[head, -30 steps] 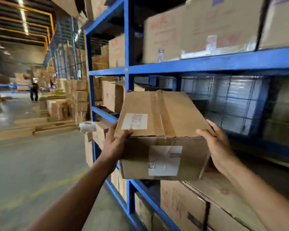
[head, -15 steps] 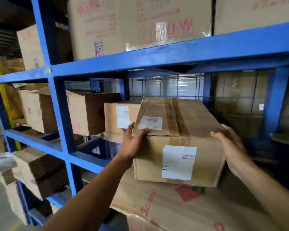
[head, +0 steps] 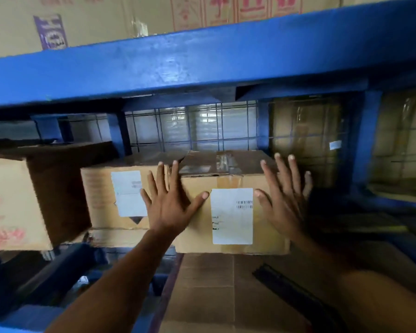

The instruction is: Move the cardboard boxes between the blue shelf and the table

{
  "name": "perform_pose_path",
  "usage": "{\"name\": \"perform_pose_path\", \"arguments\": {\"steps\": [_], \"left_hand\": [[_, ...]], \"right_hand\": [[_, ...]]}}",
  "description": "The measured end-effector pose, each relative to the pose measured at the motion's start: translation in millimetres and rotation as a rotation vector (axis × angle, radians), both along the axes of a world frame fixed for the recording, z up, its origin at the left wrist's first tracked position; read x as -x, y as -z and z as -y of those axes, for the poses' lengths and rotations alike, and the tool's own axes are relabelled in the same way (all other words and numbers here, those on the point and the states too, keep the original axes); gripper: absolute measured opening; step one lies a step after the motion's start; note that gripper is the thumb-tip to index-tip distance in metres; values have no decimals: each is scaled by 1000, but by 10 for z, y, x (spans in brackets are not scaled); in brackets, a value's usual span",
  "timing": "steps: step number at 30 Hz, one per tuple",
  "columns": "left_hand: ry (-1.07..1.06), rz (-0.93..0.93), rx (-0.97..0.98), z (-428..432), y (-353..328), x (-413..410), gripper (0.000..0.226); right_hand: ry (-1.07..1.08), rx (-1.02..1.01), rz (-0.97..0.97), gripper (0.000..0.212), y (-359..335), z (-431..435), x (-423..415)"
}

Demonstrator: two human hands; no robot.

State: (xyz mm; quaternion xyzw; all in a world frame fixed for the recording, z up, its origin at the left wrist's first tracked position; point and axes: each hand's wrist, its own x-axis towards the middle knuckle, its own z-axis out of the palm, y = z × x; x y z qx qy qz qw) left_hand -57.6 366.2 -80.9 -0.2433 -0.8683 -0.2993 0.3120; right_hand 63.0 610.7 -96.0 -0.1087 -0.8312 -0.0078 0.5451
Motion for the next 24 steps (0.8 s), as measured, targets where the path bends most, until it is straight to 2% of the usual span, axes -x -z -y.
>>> {"name": "perform_pose_path", "arguments": {"steps": [1,3,7,12,15,19,24], "left_hand": [[-24,-10,81,-20,33,109,113],[-44,42,135,-74,89,298,115],[27,227,144,-214,217,683,120],[16,139,294,-307,326,889,123],[85,168,265,-179,217,778,124],[127,224,213,145,161,564,122],[-3,259,205,860,135,-209,115]], "right_hand": [[68,-70,55,71,67,16,100],[135,-88,160,79,173,74,297],[86,-14,340,96,128,44,664],[-7,62,488,106,-14,-146,717],[-52,111,574,103,-148,-141,581],[-107,27,425,92,-226,63,329],[-416,122,534,74,-172,690,92]]}}
